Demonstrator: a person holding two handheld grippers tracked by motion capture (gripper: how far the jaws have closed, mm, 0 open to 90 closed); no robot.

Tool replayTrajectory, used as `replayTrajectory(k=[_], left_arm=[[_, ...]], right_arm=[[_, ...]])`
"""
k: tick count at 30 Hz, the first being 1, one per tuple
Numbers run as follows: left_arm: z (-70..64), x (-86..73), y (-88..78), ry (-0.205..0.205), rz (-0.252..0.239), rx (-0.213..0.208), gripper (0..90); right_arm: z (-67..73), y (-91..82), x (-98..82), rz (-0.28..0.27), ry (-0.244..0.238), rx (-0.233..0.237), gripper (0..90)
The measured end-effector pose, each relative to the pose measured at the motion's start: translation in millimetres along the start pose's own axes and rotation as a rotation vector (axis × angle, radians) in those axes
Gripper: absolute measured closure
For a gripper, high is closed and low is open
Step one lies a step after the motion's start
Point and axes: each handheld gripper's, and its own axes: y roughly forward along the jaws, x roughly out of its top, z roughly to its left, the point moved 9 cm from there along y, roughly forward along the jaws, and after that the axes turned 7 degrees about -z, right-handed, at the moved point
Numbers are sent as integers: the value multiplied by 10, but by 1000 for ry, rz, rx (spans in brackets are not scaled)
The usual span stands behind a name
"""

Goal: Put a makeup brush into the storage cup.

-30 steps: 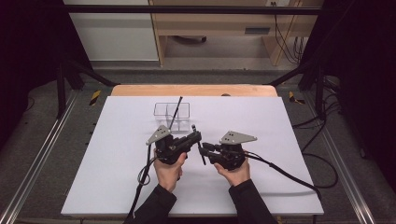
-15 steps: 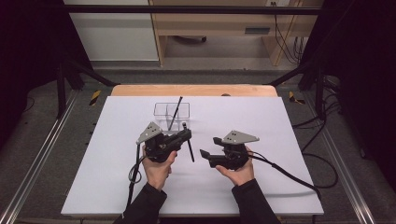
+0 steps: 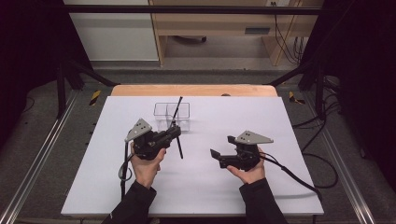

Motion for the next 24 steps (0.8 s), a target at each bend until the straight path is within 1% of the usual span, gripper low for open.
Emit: replayTrajectory(k=[3, 8, 9, 12, 13, 14, 16, 19, 20, 23, 24], left_arm=[[60, 29, -42, 16, 6, 13, 826], [130, 72, -81, 42, 17, 32, 826], [130, 72, -81, 42, 17, 32, 826], [186, 128, -110, 54, 21, 47, 826], [186, 128, -110, 54, 21, 47, 826], [200, 143, -113, 55, 19, 51, 826], [243, 176, -125, 65, 24, 65, 826], [266, 196, -126, 69, 26, 70, 826], [291, 214, -121, 76, 29, 79, 826], [314, 229, -112, 80, 31, 84, 826], [330, 239, -105, 86, 29, 91, 826]], right_arm=[[-58, -43, -12, -5, 16, -16, 129], [-140, -119, -42, -8, 24, -45, 93], [-140, -119, -42, -8, 24, -45, 93], [-218, -180, -85, -5, 29, -71, 72], [-238, -193, -100, -2, 29, -78, 66], [-238, -193, -100, -2, 29, -78, 66], [-287, -233, -133, -1, 36, -93, 60], [-317, -264, -153, 4, 37, -102, 55], [-341, -294, -164, 5, 34, -112, 55], [-367, -331, -183, 5, 42, -119, 52], [-376, -339, -191, 5, 43, -123, 51]])
